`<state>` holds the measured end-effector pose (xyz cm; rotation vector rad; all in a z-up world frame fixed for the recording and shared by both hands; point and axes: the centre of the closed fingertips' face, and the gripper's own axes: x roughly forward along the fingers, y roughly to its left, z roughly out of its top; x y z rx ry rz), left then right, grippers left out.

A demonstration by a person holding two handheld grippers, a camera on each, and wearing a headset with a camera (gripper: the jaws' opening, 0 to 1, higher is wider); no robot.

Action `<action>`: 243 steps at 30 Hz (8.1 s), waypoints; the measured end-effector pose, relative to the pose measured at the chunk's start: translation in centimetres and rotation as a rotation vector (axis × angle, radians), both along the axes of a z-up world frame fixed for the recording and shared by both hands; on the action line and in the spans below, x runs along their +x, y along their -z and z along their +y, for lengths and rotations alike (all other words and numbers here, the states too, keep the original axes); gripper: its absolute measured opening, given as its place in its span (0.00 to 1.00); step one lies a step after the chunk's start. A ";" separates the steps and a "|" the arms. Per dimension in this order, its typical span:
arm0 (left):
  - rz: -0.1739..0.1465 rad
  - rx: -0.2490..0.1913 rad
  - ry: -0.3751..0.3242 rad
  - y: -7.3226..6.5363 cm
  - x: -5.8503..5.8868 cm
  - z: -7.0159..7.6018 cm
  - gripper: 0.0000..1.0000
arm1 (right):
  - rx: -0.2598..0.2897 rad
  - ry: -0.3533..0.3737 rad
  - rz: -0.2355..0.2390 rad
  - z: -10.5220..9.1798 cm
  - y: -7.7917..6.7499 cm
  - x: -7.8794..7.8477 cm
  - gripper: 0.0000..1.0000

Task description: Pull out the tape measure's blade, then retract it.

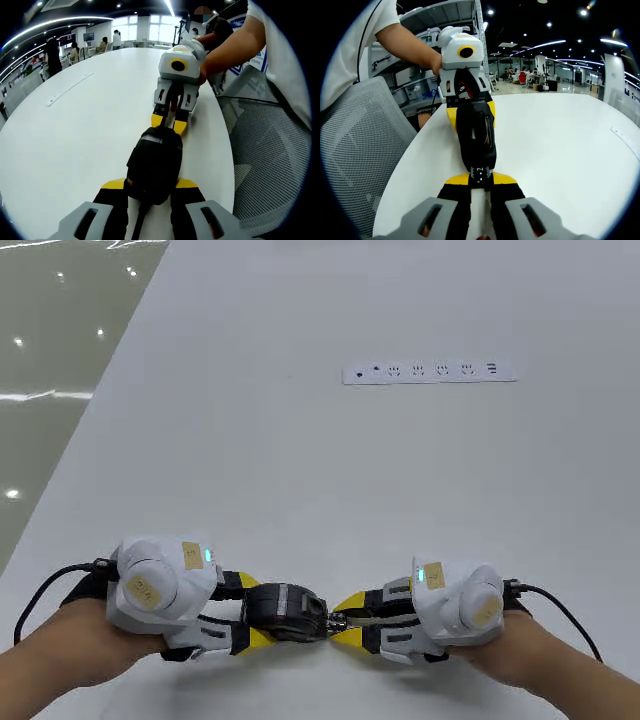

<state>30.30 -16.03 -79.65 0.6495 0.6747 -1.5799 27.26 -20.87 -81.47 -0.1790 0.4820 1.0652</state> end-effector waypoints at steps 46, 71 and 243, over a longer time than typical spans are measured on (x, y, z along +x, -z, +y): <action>-0.010 0.013 -0.006 0.1 0.1 0.0 0.29 | -0.098 0.066 0.026 -9.0 -1.1 -4.1 0.11; -0.011 0.009 -0.004 0.1 0.0 0.0 0.29 | -0.179 0.117 0.079 -15.9 -0.9 -7.2 0.11; 0.099 -0.233 -0.632 -6.9 -4.2 8.7 0.98 | -0.055 0.660 0.164 -19.2 -7.8 -15.6 1.00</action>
